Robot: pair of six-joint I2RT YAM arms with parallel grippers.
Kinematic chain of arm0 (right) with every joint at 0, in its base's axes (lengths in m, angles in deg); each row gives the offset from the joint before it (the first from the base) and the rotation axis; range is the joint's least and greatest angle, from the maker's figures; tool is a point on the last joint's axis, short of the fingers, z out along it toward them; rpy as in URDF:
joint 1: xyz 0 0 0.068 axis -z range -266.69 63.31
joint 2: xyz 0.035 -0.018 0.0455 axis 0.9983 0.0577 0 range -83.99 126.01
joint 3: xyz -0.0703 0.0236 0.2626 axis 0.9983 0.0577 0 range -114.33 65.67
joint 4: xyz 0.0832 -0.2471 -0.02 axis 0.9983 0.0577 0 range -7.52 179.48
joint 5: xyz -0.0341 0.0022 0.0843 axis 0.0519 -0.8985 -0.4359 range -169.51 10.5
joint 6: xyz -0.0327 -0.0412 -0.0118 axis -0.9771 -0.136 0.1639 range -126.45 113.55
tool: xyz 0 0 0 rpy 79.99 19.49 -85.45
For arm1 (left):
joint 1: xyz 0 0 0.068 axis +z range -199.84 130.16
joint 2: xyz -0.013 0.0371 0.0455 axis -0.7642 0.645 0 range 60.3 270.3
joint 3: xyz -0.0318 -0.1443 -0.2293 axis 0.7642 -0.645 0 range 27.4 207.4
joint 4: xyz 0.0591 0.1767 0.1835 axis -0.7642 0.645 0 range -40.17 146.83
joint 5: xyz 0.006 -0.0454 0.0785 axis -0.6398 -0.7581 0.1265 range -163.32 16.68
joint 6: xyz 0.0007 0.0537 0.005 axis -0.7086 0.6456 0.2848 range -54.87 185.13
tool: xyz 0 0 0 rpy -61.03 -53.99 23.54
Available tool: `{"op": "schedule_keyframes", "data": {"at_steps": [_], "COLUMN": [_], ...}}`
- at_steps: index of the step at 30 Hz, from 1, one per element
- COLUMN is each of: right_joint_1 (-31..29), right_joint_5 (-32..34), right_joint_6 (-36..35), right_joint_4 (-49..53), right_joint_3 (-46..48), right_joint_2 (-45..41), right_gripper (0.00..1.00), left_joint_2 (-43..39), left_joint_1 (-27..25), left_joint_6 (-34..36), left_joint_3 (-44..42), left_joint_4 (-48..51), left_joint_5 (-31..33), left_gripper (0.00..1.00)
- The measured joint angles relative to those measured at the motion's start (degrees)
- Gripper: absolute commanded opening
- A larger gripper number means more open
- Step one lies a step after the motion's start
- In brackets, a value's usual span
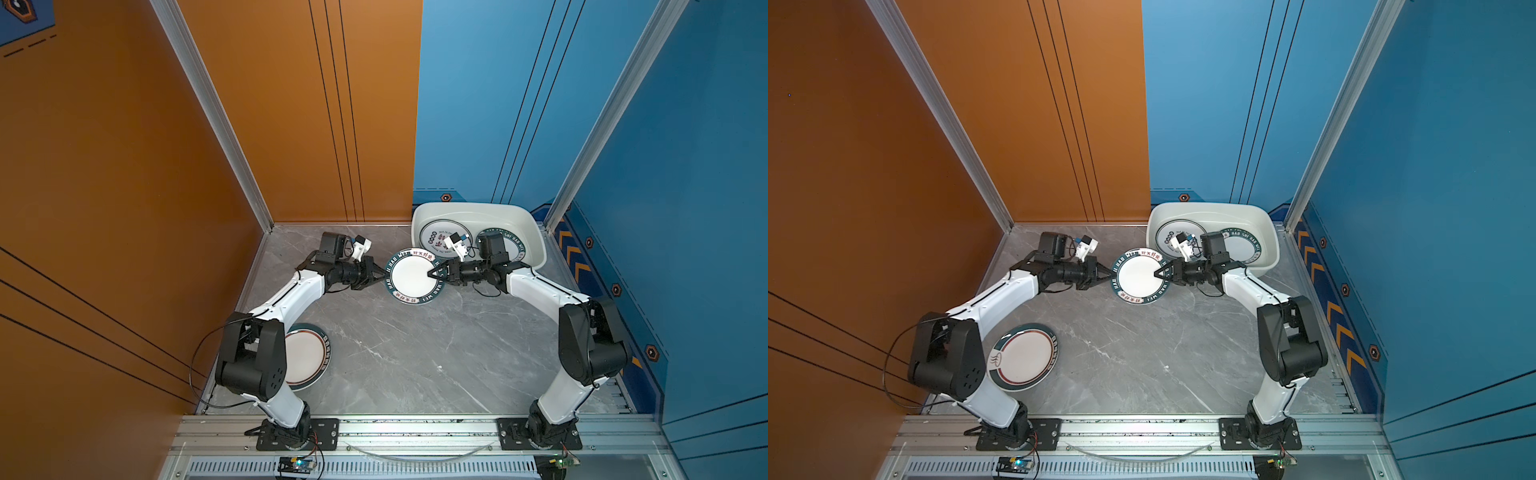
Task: Place the plates into the plastic bin on the countertop
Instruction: 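Tilt the plate up with left gripper while right grasps its rim, then open the left gripper and carry the plate to the bin with right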
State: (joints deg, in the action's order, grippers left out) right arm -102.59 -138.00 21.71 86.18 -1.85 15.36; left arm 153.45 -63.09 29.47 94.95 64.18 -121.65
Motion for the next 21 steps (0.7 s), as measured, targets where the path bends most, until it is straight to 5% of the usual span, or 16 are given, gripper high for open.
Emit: {"op": "schedule_keyframes", "data": {"at_steps": [5,11,19,21], "right_joint_1": [0.17,0.52,0.52,1.07], "right_joint_5": [-0.04,-1.16,0.48,1.66], "right_joint_6": [1.16,2.91,-0.28,-1.01], "right_joint_4": [-0.37,-0.42,4.26,6.95], "right_joint_3": [0.11,0.11,-1.66,-3.87], "right_joint_2": [0.07,0.20,1.81,2.73], "right_gripper": [0.11,0.00,0.00,0.00], "left_joint_2": [0.52,0.63,0.70,0.59], "left_joint_1": [-0.04,-0.22,-0.26,-0.26], "left_joint_6": [0.55,1.95,1.88,1.99], "left_joint_3": [0.42,0.42,0.72,0.74], "left_joint_4": [0.00,0.31,0.90,0.98], "left_joint_5": [-0.20,0.04,0.33,0.31], "left_gripper": [0.00,0.16,0.58,0.82]}}
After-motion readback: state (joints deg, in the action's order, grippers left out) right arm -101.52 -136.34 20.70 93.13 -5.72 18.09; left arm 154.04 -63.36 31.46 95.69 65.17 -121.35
